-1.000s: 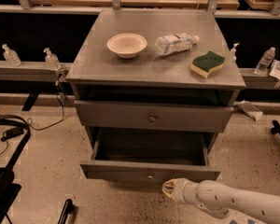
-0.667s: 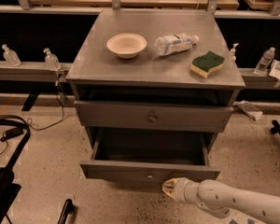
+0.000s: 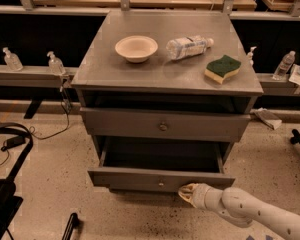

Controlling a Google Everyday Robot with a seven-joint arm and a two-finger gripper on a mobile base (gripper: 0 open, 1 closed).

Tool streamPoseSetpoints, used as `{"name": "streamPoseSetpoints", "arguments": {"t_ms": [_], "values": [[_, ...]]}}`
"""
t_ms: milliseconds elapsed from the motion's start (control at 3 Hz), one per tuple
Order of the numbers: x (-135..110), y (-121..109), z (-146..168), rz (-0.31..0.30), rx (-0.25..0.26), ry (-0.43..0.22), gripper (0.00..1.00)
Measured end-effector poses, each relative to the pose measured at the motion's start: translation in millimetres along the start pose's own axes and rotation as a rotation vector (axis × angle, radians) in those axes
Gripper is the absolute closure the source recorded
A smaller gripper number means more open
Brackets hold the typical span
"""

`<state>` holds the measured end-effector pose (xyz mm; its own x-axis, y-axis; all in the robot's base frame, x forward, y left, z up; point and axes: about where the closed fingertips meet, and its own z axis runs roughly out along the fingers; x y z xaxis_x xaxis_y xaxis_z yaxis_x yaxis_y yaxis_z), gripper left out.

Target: Close middle drawer

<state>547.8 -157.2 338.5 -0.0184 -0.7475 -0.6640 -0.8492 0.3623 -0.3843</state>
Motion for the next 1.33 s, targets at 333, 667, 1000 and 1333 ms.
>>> {"name": "streamPoseSetpoints", "arguments": {"t_ms": [333,667,1000,1333], "values": [[0,0,0,0.0,0.0,0.0,1.0],[1,-22,8,0.023,0.032,-0.035,1.0],[1,-25,8,0.028,0.04,-0.039,1.0],[0,-41,11,0.049,0.076,-0.058,1.0]]}}
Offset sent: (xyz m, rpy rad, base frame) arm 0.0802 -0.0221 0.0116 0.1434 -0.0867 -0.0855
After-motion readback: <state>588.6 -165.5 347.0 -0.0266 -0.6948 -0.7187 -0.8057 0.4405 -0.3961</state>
